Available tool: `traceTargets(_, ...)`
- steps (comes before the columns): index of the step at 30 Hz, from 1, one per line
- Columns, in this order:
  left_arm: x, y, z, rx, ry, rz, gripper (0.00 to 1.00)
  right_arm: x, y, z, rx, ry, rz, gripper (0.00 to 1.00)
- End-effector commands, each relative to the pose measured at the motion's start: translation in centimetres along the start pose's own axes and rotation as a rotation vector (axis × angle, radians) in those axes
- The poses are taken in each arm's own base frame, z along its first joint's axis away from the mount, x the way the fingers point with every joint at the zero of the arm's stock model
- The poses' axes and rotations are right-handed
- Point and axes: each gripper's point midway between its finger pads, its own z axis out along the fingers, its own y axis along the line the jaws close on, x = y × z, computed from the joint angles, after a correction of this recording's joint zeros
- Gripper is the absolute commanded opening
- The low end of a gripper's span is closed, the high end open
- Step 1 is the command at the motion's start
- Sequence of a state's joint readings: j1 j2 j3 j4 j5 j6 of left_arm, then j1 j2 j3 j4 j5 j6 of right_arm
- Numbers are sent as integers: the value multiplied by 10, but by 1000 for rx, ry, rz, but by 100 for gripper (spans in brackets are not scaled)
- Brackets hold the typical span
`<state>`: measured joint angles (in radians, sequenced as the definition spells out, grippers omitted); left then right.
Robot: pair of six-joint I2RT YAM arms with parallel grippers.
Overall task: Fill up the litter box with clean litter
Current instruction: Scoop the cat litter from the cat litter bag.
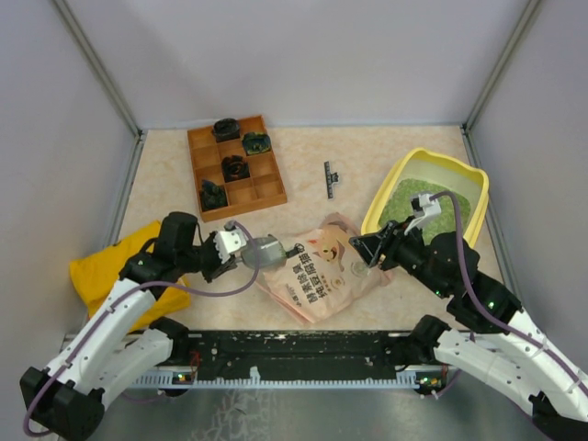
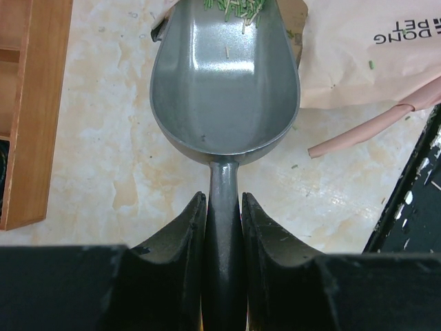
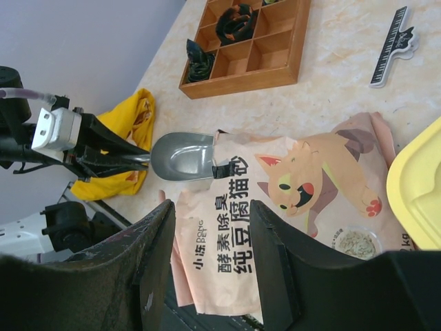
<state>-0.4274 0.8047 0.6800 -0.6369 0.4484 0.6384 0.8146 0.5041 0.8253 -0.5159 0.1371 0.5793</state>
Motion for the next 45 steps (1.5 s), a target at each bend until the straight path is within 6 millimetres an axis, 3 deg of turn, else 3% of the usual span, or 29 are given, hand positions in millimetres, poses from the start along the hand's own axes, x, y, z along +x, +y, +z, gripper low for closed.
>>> traceTargets(1,-18,5,-14,-18,-33,64,0,-18,8,-4,-29,-63,8,48)
traceTargets(45,-9,-8,-40,-37,-4,84,0,-14,7,-5,-35,-59,-1,48)
